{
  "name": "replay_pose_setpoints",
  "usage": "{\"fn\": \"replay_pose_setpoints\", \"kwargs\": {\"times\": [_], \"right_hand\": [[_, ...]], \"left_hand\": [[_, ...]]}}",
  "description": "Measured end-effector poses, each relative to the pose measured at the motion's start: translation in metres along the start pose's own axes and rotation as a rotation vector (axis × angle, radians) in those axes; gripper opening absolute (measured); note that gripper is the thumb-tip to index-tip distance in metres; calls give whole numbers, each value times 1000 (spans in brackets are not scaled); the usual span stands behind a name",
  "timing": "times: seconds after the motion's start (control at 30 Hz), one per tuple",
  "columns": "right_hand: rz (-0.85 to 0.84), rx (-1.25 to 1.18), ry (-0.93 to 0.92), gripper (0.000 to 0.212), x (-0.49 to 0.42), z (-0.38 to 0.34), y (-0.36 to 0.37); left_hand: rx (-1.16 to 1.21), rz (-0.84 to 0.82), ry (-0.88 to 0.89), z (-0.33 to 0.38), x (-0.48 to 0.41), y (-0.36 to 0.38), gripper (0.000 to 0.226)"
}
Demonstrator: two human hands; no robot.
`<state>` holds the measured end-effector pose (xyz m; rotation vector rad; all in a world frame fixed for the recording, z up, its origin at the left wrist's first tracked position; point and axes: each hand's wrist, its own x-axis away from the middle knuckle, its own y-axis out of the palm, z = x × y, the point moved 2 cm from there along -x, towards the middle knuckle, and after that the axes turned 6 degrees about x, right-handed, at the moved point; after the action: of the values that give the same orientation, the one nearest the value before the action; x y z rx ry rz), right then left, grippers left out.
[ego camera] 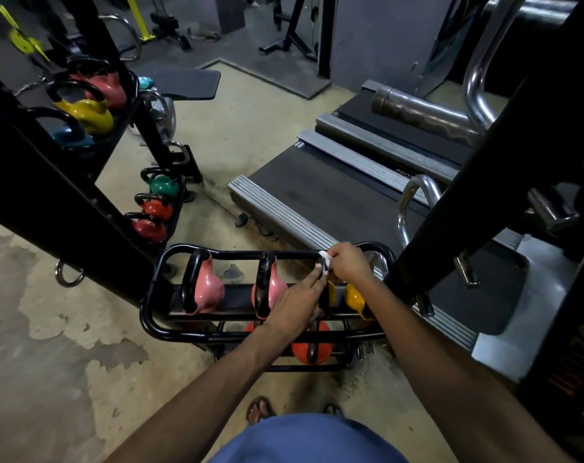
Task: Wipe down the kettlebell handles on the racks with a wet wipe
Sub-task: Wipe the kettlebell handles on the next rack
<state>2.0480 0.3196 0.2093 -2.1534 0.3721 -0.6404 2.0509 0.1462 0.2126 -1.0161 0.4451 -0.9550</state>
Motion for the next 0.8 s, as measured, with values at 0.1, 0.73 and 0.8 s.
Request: {"fn": "replay_pose_setpoints", "kwargs": {"times": [0.1,0.73,0.8], "right_hand": [[-22,146,-116,24,-3,-12,-7],[73,345,-349,17,21,-17,-16],[181,-6,-112,20,31,1,7]], "left_hand": [[-18,4,14,-1,1,1,93],[-93,124,107,14,36,19,79],[-74,107,101,13,36,17,79]]}}
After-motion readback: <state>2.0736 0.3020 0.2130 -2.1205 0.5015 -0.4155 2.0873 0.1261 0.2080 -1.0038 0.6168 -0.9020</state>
